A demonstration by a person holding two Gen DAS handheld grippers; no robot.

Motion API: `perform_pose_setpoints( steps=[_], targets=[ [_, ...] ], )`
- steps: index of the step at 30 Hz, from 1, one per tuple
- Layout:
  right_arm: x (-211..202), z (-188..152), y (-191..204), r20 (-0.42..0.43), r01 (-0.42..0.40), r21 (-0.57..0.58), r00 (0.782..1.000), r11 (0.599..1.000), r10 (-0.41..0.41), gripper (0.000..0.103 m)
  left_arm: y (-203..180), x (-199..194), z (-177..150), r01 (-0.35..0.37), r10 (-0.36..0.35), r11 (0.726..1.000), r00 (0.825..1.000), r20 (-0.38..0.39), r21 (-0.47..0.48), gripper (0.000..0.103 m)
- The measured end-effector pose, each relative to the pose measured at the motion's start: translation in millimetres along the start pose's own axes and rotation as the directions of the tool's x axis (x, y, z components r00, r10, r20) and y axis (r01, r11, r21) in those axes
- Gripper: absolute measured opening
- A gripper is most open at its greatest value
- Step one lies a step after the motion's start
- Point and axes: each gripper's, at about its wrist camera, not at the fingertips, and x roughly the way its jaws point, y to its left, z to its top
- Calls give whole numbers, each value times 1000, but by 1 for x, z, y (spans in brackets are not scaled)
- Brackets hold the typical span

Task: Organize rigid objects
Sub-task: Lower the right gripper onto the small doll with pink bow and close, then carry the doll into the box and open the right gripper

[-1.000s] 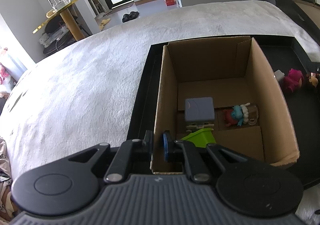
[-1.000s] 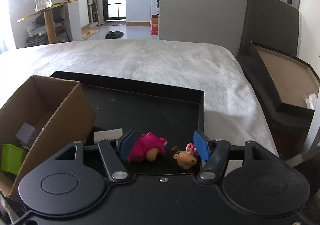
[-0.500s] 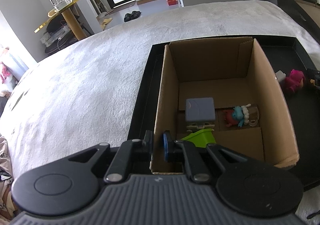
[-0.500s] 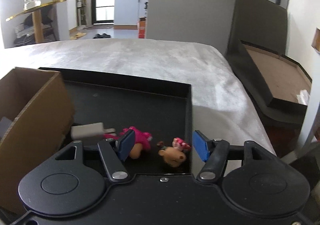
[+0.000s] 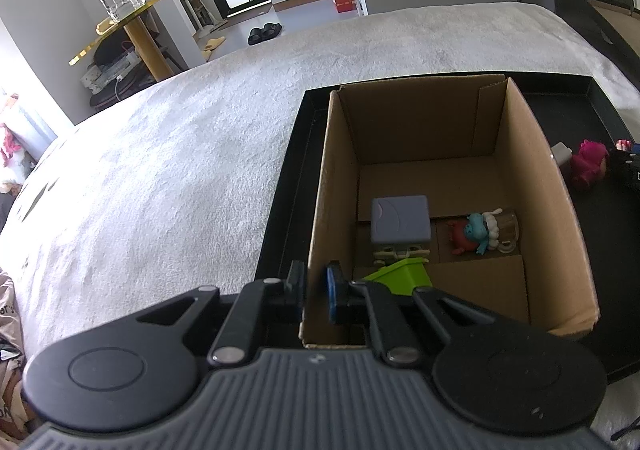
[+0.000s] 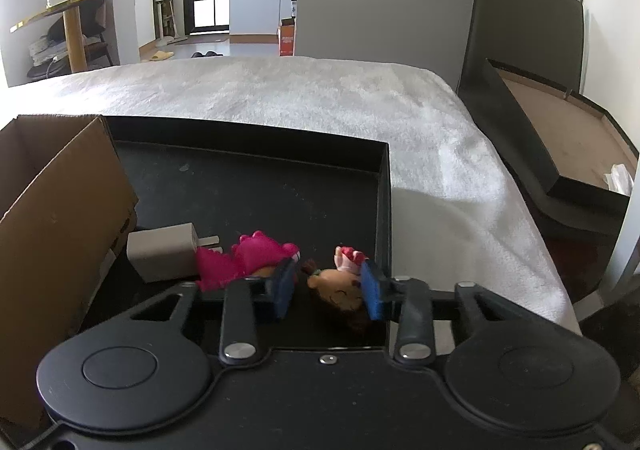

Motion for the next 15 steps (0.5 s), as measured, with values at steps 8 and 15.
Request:
perform_pose_setpoints(
  steps=[8, 15],
  targets=[
    [16, -2, -7, -47, -5, 32, 999, 999, 6, 36, 0, 0, 0, 2, -2, 1000, 1000, 1, 0, 10],
    [12, 0, -4, -27, -13, 20, 1000, 1000, 13, 35, 2, -1, 1, 3, -3, 1000, 1000, -1, -2, 10]
  ],
)
